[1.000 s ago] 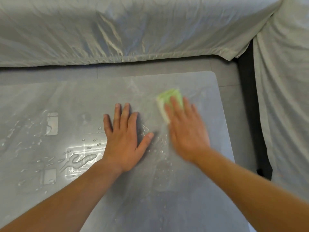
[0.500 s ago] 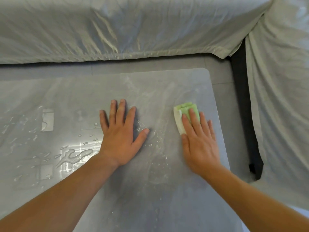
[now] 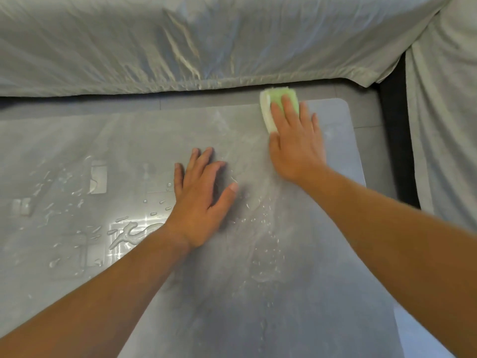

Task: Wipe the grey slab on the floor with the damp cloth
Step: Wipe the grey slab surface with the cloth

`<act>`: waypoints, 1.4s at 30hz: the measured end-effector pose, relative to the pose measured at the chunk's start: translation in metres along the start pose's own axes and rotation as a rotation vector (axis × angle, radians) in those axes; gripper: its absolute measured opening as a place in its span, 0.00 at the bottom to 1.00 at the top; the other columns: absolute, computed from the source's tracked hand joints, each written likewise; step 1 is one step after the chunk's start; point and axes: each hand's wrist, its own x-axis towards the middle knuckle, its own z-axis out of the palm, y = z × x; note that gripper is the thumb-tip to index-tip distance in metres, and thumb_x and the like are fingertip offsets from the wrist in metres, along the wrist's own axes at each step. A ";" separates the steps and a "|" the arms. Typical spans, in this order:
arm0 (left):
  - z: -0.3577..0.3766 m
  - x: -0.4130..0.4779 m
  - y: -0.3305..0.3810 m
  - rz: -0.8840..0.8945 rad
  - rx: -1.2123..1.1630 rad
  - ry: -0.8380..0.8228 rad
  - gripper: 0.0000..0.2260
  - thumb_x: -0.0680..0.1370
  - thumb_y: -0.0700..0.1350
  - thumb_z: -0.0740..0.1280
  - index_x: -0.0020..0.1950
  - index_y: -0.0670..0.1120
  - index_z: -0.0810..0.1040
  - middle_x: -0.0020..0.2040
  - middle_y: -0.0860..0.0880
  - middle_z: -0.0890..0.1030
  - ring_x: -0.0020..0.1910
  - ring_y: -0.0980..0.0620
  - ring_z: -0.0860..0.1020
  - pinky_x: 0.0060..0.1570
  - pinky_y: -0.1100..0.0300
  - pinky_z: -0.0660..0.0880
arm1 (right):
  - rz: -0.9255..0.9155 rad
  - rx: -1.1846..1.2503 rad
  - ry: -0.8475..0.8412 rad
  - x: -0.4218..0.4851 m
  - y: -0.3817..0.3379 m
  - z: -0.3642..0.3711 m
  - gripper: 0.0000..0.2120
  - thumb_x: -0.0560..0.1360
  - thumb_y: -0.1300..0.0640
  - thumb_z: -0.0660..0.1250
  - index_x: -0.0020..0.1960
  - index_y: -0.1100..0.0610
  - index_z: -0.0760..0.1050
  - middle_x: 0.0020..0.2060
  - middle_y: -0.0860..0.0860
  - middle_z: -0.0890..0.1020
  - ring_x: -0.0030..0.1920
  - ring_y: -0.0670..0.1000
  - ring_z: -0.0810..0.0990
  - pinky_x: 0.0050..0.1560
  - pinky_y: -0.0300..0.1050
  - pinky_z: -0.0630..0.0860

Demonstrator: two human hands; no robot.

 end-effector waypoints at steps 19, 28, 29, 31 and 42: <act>0.002 -0.050 -0.010 -0.022 0.153 -0.079 0.40 0.78 0.70 0.40 0.82 0.46 0.50 0.82 0.51 0.40 0.79 0.56 0.33 0.75 0.54 0.30 | -0.291 -0.058 -0.051 -0.115 -0.036 0.025 0.28 0.82 0.50 0.50 0.81 0.52 0.51 0.81 0.53 0.50 0.80 0.63 0.48 0.78 0.63 0.51; 0.008 -0.050 -0.015 -0.012 0.324 -0.119 0.39 0.78 0.69 0.40 0.82 0.46 0.45 0.82 0.47 0.36 0.78 0.52 0.30 0.75 0.48 0.30 | 0.201 0.078 0.032 -0.088 -0.012 0.018 0.28 0.84 0.50 0.49 0.82 0.49 0.45 0.82 0.49 0.45 0.81 0.58 0.43 0.80 0.58 0.44; 0.010 -0.050 -0.015 -0.007 0.341 -0.118 0.39 0.78 0.69 0.39 0.82 0.46 0.45 0.82 0.47 0.36 0.78 0.51 0.30 0.76 0.47 0.31 | 0.223 0.045 0.046 -0.102 -0.028 0.024 0.29 0.83 0.50 0.50 0.82 0.50 0.45 0.82 0.51 0.46 0.81 0.60 0.44 0.80 0.58 0.45; 0.012 -0.050 -0.014 -0.009 0.373 -0.110 0.40 0.77 0.70 0.36 0.82 0.46 0.44 0.82 0.46 0.36 0.78 0.50 0.30 0.76 0.46 0.32 | 0.054 -0.015 0.030 -0.148 -0.057 0.037 0.30 0.81 0.50 0.55 0.81 0.52 0.50 0.81 0.53 0.51 0.80 0.63 0.49 0.79 0.61 0.50; 0.026 -0.049 -0.015 -0.006 0.562 -0.044 0.38 0.80 0.68 0.43 0.82 0.43 0.47 0.82 0.41 0.44 0.81 0.44 0.38 0.77 0.42 0.37 | 0.318 0.061 0.043 -0.113 0.037 0.010 0.29 0.83 0.50 0.49 0.82 0.50 0.45 0.82 0.51 0.45 0.81 0.59 0.43 0.80 0.57 0.43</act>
